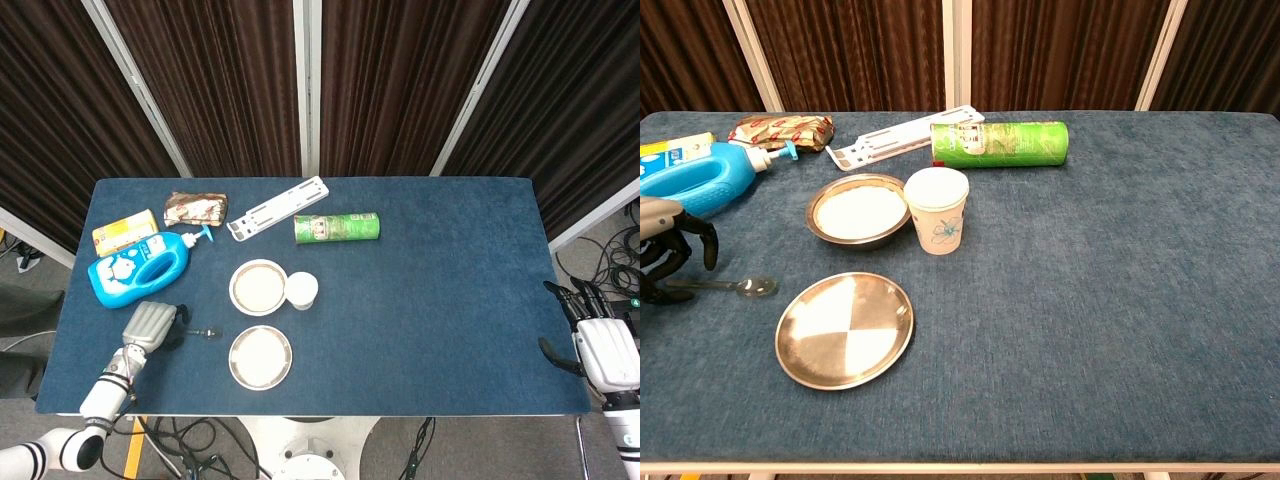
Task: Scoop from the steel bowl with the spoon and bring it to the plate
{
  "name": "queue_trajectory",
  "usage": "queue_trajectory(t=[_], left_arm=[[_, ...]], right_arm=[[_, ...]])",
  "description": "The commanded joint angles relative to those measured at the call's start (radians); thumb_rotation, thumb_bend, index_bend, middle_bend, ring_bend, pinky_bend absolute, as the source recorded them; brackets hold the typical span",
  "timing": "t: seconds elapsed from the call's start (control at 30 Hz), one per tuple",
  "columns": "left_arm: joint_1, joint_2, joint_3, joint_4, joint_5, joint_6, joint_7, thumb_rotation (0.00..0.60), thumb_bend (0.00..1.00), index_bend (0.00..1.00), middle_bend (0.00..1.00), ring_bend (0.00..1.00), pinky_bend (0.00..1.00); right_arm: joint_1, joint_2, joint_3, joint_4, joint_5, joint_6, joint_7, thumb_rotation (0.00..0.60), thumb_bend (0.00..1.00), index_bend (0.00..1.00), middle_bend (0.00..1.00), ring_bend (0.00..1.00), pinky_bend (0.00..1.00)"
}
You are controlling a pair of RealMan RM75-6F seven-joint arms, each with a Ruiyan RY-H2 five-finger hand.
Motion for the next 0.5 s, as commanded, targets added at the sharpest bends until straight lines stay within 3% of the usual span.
queue_trajectory(t=[0.03, 0.5], left_arm=[[0.001, -0.013, 0.000, 0.010, -0.016, 0.000, 0.006, 0.600, 0.32, 0.55, 0.91, 0.86, 1.00], [-0.004, -0.020, 0.004, 0.017, -0.036, -0.003, -0.006, 0.600, 0.41, 0.57, 0.92, 0.87, 1.00]], right_arm=[[-0.001, 0.000, -0.001, 0.001, 0.002, 0.000, 0.000, 0.600, 0.22, 0.09, 0.18, 0.00, 0.01], [-0.002, -0.006, -0.004, 0.009, 0.013, -0.008, 0.006, 0.600, 0.22, 0.10, 0.18, 0.00, 0.01]])
